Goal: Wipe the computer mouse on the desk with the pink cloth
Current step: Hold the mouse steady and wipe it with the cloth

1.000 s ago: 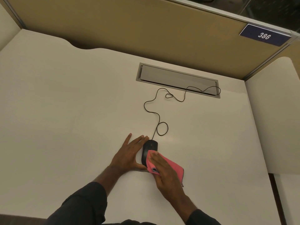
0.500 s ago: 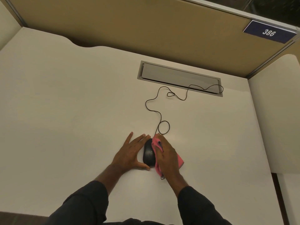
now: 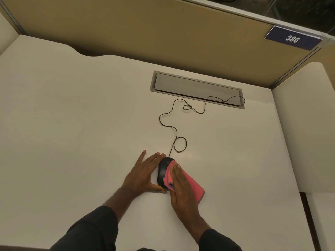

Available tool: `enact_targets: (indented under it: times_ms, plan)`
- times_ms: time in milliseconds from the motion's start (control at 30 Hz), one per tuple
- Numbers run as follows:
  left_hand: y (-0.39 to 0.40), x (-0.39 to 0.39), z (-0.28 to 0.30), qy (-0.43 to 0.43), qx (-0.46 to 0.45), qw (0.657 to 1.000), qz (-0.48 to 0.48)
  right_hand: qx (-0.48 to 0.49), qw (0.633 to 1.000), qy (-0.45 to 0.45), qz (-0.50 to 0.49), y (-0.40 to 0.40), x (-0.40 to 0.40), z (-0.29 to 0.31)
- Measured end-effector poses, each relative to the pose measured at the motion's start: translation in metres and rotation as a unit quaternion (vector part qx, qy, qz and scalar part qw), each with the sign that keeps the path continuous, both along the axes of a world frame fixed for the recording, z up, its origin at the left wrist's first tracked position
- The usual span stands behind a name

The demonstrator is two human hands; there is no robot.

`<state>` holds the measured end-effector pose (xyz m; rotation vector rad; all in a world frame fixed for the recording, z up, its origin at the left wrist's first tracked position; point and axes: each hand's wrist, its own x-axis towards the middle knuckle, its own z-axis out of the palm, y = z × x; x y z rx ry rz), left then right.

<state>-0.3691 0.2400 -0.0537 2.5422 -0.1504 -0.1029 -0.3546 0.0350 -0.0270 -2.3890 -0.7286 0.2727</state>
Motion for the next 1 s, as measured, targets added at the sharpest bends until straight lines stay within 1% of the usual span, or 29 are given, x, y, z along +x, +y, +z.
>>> enact_targets:
  times_ms: [67,133,233,300,433,567,667,833,1000]
  plan:
    - [0.0,-0.001,-0.001,0.0,-0.005,1.0,0.005,-0.026,0.999,-0.045,0.015,-0.003,-0.006,-0.002]
    - [-0.001,-0.002,-0.001,0.001,-0.012,1.0,0.01,-0.042,0.997,-0.061,0.026,-0.005,-0.013,-0.001]
    - [-0.001,-0.002,-0.001,0.004,-0.02,1.0,0.011,-0.091,0.99,-0.104,0.041,-0.008,-0.02,-0.003]
    - [-0.001,-0.002,-0.001,0.001,-0.021,1.0,0.012,-0.091,0.988,-0.112,0.045,-0.01,-0.021,-0.003]
    - [-0.001,-0.002,-0.002,0.003,-0.017,1.0,0.01,-0.06,0.993,-0.089,0.043,-0.011,-0.012,-0.003]
    - [0.001,0.0,-0.002,0.004,-0.001,1.0,0.001,0.014,1.0,0.007,-0.012,-0.006,0.005,0.0]
    - [0.001,0.0,-0.003,0.004,0.002,1.0,-0.003,0.029,0.998,0.039,-0.033,-0.001,0.021,0.001]
    - [0.002,0.001,-0.004,0.008,-0.002,1.0,-0.002,0.025,0.997,0.059,-0.035,0.009,0.047,0.0]
    - [0.001,0.0,-0.003,0.006,-0.005,1.0,-0.001,0.028,0.998,0.053,-0.035,0.01,0.045,-0.003]
